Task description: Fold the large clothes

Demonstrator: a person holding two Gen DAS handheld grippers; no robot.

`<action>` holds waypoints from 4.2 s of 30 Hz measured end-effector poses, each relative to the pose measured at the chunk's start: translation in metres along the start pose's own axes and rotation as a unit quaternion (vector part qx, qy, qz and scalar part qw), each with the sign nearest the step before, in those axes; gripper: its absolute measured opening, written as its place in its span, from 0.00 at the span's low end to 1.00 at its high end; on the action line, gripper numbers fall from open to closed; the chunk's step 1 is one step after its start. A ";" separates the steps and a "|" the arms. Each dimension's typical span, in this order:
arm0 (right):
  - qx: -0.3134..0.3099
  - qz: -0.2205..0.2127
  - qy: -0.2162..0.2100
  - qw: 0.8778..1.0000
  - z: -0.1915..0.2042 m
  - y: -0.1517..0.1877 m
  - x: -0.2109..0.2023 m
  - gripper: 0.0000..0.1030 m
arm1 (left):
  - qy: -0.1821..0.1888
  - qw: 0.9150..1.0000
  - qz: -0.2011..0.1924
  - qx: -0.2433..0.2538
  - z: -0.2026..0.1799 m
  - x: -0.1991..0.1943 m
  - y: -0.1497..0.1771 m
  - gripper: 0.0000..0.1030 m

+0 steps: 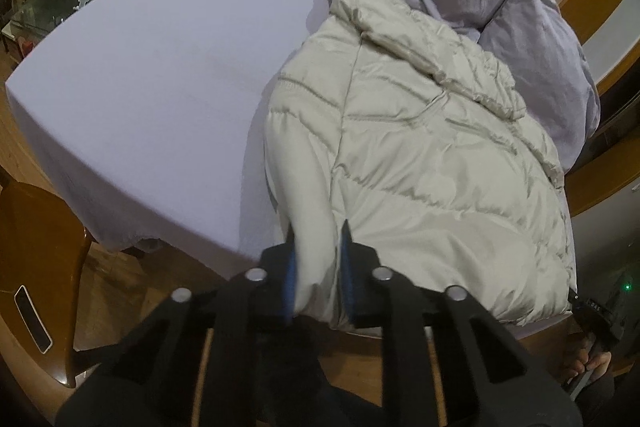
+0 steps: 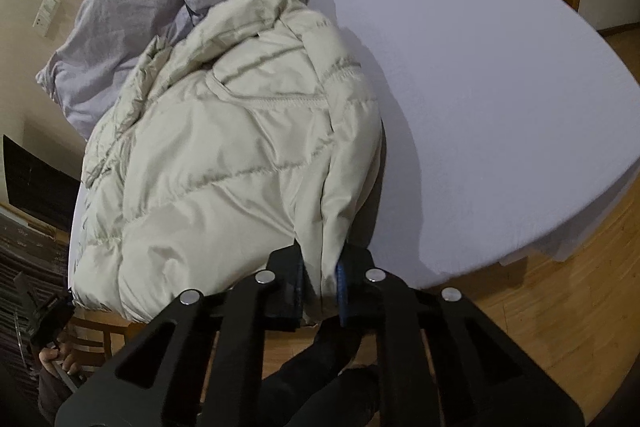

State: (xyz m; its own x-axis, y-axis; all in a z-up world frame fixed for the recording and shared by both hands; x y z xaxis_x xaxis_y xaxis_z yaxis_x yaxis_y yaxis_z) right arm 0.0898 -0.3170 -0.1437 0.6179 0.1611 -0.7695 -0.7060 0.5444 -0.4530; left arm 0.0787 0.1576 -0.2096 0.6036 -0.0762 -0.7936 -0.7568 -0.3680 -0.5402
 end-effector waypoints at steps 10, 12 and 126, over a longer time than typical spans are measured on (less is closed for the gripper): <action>-0.019 -0.060 -0.037 0.997 0.045 -0.042 -0.034 0.10 | 0.001 0.998 -0.060 0.017 -0.015 -0.038 -0.056 0.09; -0.022 -0.072 -0.043 0.996 0.056 -0.055 -0.038 0.10 | 0.001 0.997 -0.076 0.022 -0.020 -0.045 -0.073 0.09; -0.209 -0.057 0.068 0.974 0.287 -0.240 0.239 0.03 | -0.045 0.977 -0.049 0.203 -0.202 0.212 -0.355 0.69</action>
State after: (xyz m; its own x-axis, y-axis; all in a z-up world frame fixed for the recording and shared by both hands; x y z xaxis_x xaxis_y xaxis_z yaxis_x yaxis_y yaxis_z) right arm 0.5060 -0.1728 -0.0903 0.6694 -0.0078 -0.7428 -0.7319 0.1642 -0.6613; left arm 0.5257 0.0846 -0.1295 0.6668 0.0295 -0.7447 -0.7452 0.0293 -0.6662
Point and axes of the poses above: each gripper's, at about its wrist camera, not at the fingertips, and x roughly the way its jaws point, z to its left, y to its underside, the point moved 10 cm from there along x, roughly the way its jaws point, and after that the axes turned 11 degrees about x, right-handed, at the moved point
